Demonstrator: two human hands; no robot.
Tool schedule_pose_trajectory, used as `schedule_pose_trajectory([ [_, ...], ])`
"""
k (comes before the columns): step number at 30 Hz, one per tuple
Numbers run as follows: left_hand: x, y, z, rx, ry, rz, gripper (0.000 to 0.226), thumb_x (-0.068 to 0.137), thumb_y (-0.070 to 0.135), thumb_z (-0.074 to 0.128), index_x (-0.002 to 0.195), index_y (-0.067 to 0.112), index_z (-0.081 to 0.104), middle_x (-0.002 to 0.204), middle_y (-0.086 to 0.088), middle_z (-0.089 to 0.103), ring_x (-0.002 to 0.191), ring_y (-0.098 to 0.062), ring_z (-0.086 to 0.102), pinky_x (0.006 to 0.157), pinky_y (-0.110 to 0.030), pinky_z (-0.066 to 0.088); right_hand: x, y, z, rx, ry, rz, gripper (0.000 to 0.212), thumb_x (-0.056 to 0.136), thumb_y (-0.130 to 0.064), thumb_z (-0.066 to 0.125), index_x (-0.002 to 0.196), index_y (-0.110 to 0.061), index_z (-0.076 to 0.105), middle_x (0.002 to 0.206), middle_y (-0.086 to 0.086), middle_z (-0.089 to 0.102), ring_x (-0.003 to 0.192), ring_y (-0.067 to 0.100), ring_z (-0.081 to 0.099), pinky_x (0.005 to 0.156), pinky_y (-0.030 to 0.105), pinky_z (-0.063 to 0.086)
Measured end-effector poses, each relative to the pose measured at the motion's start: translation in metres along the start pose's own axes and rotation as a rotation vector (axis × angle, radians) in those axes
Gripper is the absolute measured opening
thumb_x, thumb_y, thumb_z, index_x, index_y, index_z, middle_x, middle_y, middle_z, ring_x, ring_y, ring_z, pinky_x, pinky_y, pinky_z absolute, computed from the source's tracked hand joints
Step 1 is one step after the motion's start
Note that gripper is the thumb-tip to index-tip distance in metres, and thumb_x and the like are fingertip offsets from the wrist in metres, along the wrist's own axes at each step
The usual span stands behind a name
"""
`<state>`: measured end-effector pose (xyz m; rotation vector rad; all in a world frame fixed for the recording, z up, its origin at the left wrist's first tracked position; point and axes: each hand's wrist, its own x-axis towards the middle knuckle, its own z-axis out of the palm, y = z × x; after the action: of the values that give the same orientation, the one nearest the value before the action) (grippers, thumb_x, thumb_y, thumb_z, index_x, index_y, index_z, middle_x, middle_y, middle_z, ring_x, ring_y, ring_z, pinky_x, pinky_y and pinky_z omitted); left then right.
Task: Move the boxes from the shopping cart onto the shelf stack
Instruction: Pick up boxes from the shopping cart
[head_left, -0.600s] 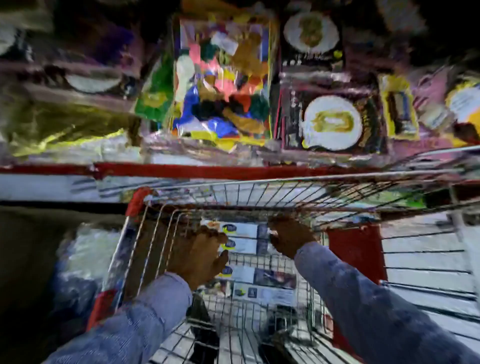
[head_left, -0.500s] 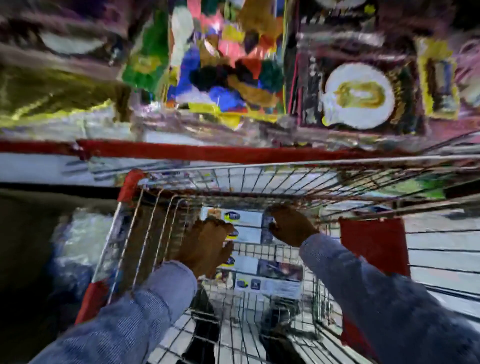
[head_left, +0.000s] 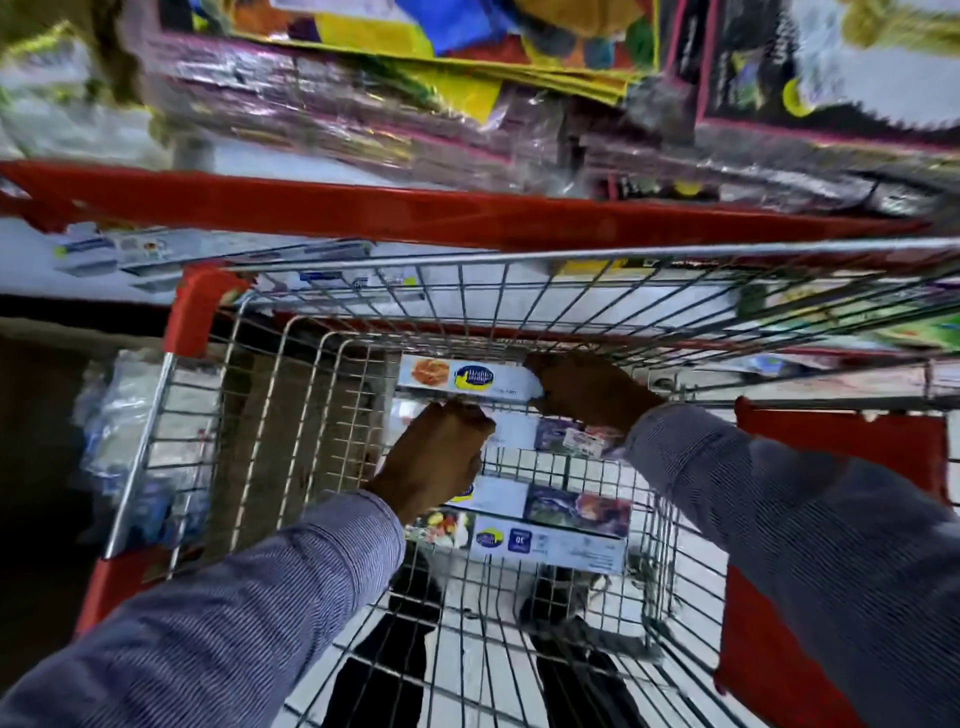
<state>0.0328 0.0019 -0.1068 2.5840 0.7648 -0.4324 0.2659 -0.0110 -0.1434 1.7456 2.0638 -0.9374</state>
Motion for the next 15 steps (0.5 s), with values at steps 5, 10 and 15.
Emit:
schedule_pose_trajectory([
  [5,0.011,0.004,0.017,0.142,0.04,-0.024,0.058,0.045,0.009,0.093,0.1,0.004,0.074,0.098,-0.016,0.075,0.088,-0.037,0.072,0.072,-0.044,0.062,-0.021,-0.003,-0.005,-0.098,0.077,-0.013,0.071,0.072,-0.038,0.081,0.126,0.001,0.056,0.091,0.02,0.073,0.083,0.035,0.071,0.068,0.035,0.057],
  [10,0.018,0.0,0.03,0.15,-0.003,-0.088,0.06,0.052,-0.005,0.082,0.111,0.002,0.069,0.099,-0.018,0.074,0.086,-0.039,0.07,0.074,-0.047,0.06,-0.039,-0.017,-0.016,-0.129,0.169,0.039,0.063,0.085,-0.036,0.065,0.134,-0.002,0.046,0.106,0.021,0.069,0.099,0.037,0.065,0.081,0.039,0.051],
  [15,-0.001,0.016,-0.013,0.102,-0.011,-0.046,0.057,0.049,0.001,0.086,0.103,0.001,0.071,0.096,-0.019,0.073,0.077,-0.039,0.071,0.057,-0.044,0.061,-0.07,-0.031,-0.042,-0.098,0.3,0.033,0.056,0.092,-0.032,0.056,0.137,-0.003,0.04,0.123,0.022,0.061,0.111,0.038,0.058,0.088,0.041,0.046],
])
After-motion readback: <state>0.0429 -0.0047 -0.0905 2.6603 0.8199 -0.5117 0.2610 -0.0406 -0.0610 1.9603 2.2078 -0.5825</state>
